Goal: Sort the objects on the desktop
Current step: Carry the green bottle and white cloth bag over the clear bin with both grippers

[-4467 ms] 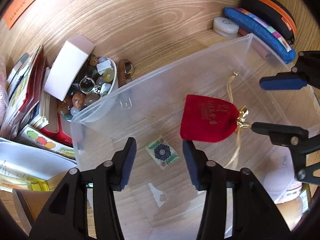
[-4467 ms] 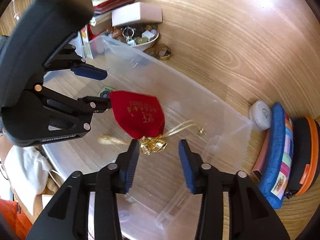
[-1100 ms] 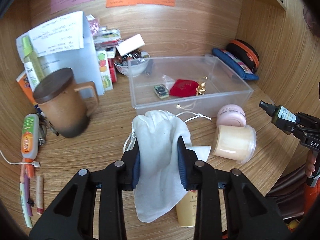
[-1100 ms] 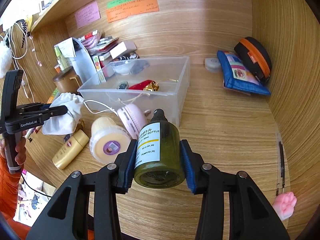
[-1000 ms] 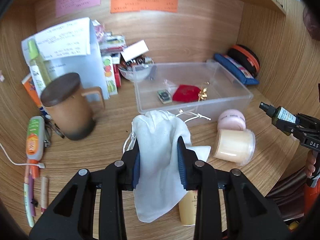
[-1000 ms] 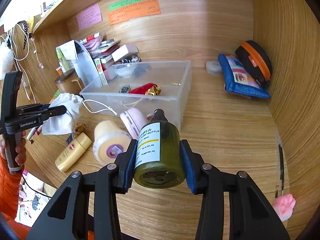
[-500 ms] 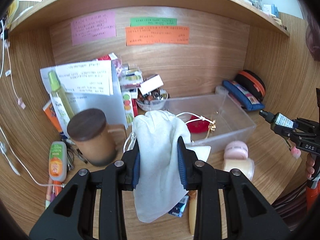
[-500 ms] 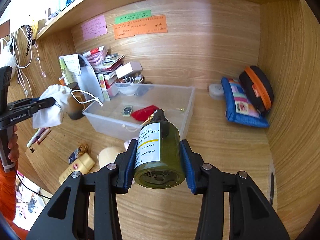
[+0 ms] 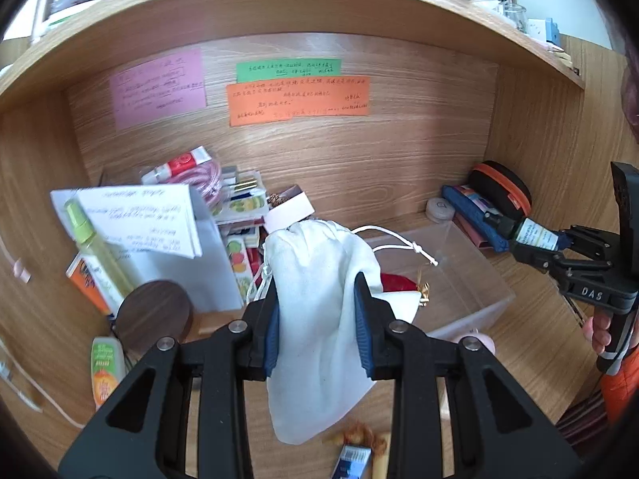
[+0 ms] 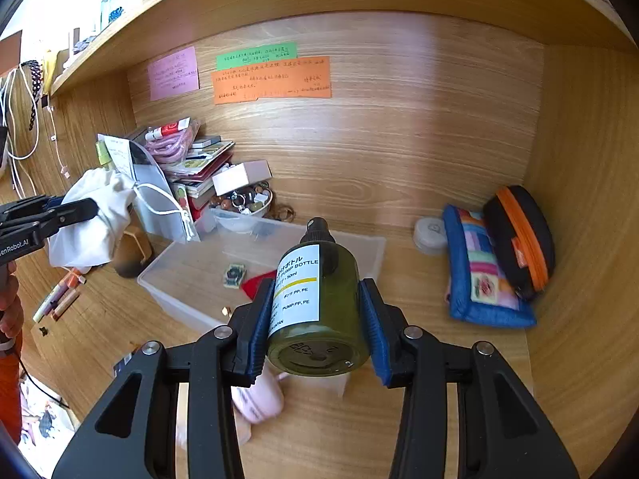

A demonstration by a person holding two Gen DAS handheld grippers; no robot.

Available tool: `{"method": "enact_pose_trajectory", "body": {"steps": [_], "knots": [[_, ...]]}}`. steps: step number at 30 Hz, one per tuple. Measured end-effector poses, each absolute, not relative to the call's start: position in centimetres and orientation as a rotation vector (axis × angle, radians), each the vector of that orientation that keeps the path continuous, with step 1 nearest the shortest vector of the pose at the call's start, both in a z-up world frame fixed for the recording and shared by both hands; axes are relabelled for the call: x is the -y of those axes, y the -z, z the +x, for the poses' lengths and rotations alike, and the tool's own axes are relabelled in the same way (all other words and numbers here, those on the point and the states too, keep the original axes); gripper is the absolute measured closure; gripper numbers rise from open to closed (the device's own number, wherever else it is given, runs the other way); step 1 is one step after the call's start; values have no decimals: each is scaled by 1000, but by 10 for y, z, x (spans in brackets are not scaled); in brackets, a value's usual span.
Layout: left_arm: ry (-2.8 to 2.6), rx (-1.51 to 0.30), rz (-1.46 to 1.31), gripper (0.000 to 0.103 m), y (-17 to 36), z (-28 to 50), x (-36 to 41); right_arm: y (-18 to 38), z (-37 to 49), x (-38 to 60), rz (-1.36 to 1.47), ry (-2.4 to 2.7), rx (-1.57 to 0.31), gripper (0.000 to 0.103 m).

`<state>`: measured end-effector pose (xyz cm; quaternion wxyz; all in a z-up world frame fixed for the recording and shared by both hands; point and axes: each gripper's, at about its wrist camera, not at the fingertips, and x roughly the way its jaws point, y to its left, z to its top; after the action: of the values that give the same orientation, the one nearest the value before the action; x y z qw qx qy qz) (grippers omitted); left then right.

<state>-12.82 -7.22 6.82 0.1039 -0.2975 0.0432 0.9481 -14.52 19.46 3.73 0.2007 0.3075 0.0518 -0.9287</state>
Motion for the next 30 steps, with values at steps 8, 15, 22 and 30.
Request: {"method": "enact_pose_trajectory", "body": {"steps": [8, 15, 22, 30], "knots": [[-2764, -170, -935, 72, -59, -175, 59, -26, -182, -173, 894, 2555, -199, 65], [-2687, -223, -1047, 72, -28, -212, 44, -3, -215, -154, 979, 2496, -242, 65], [-2608, -311, -1119, 72, 0, -230, 25, 20, -235, -142, 1062, 2446, -323, 65], [-2550, -339, -1164, 72, 19, -246, 8, 31, -247, -134, 1099, 2416, -364, 65]]}}
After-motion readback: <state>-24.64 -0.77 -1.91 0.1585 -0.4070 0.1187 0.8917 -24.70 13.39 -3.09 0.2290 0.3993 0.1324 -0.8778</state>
